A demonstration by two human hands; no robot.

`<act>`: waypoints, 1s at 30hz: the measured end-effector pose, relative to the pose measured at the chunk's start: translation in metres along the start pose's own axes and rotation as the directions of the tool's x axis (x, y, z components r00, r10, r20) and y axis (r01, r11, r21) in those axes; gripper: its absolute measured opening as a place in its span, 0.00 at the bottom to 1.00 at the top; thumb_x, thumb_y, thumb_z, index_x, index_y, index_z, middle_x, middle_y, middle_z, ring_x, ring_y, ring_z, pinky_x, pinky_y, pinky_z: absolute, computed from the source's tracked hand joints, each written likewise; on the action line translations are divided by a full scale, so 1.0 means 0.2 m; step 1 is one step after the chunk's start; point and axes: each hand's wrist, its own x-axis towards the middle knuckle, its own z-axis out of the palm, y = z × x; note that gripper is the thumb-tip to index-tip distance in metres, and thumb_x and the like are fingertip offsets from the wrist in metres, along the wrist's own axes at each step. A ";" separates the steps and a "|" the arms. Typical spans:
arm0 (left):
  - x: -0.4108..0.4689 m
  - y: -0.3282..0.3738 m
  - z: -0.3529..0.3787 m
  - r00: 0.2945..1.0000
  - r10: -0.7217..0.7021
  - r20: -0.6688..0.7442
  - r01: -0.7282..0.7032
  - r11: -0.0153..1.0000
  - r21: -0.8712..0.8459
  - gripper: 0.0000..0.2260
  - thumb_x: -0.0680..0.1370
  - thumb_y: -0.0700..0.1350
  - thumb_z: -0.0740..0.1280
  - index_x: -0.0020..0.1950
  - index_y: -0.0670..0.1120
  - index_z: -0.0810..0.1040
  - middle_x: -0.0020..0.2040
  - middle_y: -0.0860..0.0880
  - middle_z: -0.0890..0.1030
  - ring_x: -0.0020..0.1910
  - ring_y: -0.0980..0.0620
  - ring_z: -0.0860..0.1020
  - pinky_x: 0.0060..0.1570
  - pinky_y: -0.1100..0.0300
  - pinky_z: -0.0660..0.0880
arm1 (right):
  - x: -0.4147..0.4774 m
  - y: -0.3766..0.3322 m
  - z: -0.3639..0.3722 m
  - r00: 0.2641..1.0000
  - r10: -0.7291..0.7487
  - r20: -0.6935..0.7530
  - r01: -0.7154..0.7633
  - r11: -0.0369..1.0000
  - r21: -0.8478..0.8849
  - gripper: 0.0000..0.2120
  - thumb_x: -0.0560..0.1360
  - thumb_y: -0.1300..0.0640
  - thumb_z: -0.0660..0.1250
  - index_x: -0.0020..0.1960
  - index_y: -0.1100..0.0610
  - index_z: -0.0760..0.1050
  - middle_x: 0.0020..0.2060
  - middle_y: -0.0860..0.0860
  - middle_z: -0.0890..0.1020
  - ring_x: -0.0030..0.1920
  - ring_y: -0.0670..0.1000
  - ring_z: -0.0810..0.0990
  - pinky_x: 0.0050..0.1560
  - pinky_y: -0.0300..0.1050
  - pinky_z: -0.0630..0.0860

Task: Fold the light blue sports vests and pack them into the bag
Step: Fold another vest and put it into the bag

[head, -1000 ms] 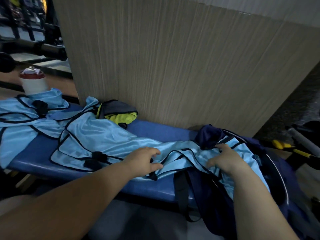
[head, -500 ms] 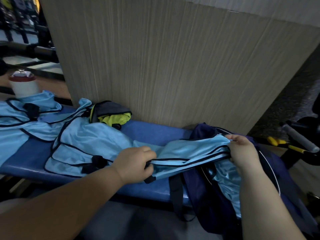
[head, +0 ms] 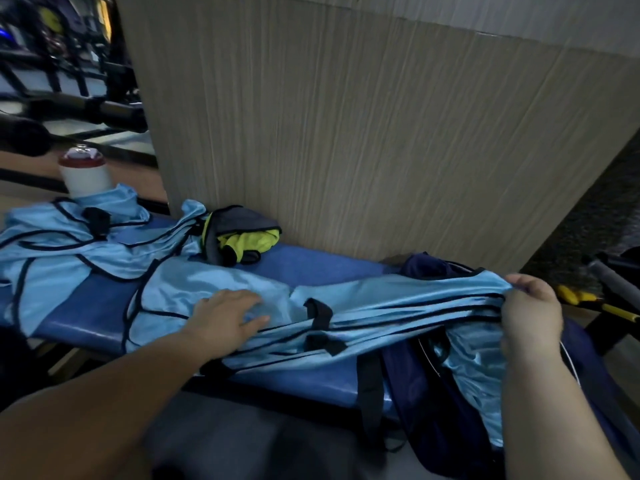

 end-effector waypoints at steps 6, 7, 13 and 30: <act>-0.08 -0.28 -0.05 0.996 0.095 0.004 -0.093 0.989 -0.119 0.44 0.62 0.83 0.47 0.64 0.58 0.76 0.60 0.62 0.74 0.62 0.59 0.71 0.64 0.60 0.66 | -0.01 0.03 0.01 0.999 0.039 0.030 -0.030 0.972 -0.233 0.13 0.74 0.59 0.58 0.44 0.43 0.76 0.44 0.57 0.81 0.47 0.65 0.80 0.52 0.64 0.79; -0.08 -0.31 -0.05 0.994 0.111 -0.006 -0.111 0.987 -0.115 0.42 0.63 0.83 0.50 0.62 0.57 0.78 0.58 0.62 0.75 0.59 0.60 0.72 0.62 0.62 0.66 | -0.03 0.01 0.02 0.997 0.046 0.061 -0.027 0.958 -0.286 0.09 0.76 0.57 0.60 0.48 0.44 0.76 0.46 0.57 0.80 0.47 0.65 0.79 0.53 0.63 0.78; -0.09 -0.34 -0.09 0.989 0.123 0.082 -0.111 0.985 -0.135 0.10 0.77 0.49 0.69 0.57 0.54 0.81 0.52 0.57 0.76 0.54 0.56 0.76 0.56 0.60 0.72 | -0.11 -0.06 0.04 0.977 0.069 0.201 0.030 0.892 -0.450 0.22 0.74 0.54 0.70 0.66 0.51 0.69 0.41 0.52 0.74 0.40 0.55 0.74 0.44 0.50 0.73; 0.10 0.28 -0.26 0.980 0.012 0.198 -0.033 0.994 0.107 0.07 0.80 0.49 0.57 0.48 0.48 0.72 0.48 0.52 0.74 0.50 0.51 0.73 0.45 0.57 0.67 | -0.01 0.01 0.02 0.983 0.065 0.169 -0.063 0.998 -0.017 0.20 0.72 0.64 0.56 0.54 0.48 0.79 0.49 0.57 0.82 0.48 0.61 0.82 0.53 0.58 0.80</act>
